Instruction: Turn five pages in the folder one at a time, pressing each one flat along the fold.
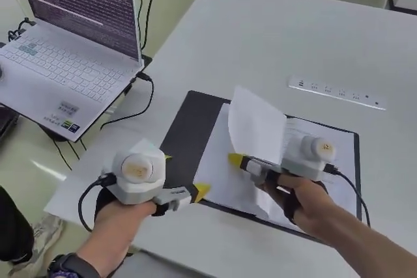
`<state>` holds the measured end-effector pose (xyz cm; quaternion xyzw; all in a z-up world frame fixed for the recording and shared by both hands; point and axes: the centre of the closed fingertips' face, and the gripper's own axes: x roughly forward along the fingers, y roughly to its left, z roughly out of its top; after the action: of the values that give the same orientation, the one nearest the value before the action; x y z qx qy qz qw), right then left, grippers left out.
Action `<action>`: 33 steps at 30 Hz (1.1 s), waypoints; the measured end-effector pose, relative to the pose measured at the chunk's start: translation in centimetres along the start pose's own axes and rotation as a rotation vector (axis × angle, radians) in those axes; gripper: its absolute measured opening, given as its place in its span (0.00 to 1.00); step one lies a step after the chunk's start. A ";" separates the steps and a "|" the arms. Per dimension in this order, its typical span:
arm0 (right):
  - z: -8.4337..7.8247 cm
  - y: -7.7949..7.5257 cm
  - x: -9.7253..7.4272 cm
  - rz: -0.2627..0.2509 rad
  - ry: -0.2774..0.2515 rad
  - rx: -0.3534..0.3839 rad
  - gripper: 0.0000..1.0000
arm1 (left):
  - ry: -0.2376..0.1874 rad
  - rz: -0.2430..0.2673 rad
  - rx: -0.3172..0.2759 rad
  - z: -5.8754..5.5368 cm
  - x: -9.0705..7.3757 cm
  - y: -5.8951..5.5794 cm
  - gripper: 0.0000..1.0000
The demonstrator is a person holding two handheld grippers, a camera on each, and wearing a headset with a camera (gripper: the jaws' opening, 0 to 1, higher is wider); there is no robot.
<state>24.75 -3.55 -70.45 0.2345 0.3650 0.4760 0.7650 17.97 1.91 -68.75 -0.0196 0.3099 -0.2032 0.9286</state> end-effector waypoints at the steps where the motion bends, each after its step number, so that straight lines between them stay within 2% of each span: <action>1: 0.0 0.0 0.3 0.002 0.001 0.003 0.00 | 0.001 0.002 0.000 0.0 -0.1 0.1 0.62; 6: 0.0 -0.2 1.5 0.005 0.007 0.023 0.00 | -0.001 0.018 -0.007 0.0 -0.6 0.7 0.62; 11: -0.6 -0.7 2.8 -0.005 0.029 0.039 0.00 | 0.006 0.023 -0.006 -0.2 -1.0 0.8 0.62; 16: -1.5 -1.8 3.8 -0.030 0.047 0.065 0.00 | 0.008 0.017 -0.005 -0.5 -1.1 0.1 0.62; 20: -2.1 -2.8 4.7 -0.058 0.063 0.080 0.00 | 0.003 0.014 -0.007 -0.5 -1.1 0.0 0.62; 25: -3.2 -4.1 5.5 -0.113 0.107 0.086 0.00 | -0.006 0.014 -0.013 -0.4 -1.3 0.2 0.62; 29: -3.6 -4.1 5.9 -0.120 0.116 0.097 0.01 | -0.015 0.020 -0.024 -0.2 -1.5 0.8 0.61; 33: -4.2 -5.0 6.0 -0.151 0.135 0.096 0.01 | -0.016 0.019 -0.024 -0.1 -1.4 1.0 0.61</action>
<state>25.97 -0.26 -78.64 0.2099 0.4548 0.4140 0.7601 17.23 3.39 -68.21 -0.0294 0.3049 -0.1905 0.9327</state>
